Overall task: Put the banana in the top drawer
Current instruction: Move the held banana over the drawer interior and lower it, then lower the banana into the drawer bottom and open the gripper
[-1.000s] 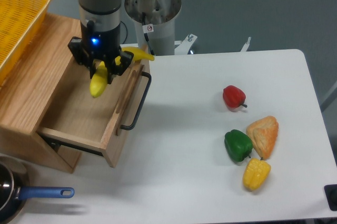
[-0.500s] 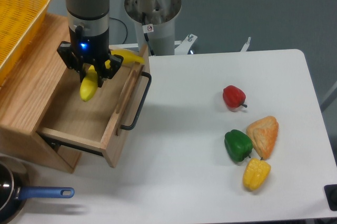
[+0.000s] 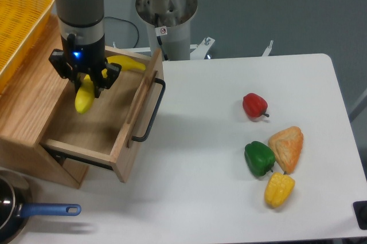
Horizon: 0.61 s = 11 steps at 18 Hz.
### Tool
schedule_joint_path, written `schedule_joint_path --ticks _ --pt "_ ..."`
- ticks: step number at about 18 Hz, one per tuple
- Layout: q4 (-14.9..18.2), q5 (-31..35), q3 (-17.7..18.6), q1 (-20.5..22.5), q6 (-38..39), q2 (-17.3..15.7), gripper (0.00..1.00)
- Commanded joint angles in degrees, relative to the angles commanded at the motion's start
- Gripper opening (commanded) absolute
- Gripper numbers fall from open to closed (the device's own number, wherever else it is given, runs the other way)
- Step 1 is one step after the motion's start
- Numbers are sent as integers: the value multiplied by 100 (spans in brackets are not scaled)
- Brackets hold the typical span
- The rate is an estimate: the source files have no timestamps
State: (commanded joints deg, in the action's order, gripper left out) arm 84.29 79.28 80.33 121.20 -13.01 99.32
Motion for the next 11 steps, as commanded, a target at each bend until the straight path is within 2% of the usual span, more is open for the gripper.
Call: schedule_joint_path --ticks 11 --pt "0 202 9 0 -18 176 35"
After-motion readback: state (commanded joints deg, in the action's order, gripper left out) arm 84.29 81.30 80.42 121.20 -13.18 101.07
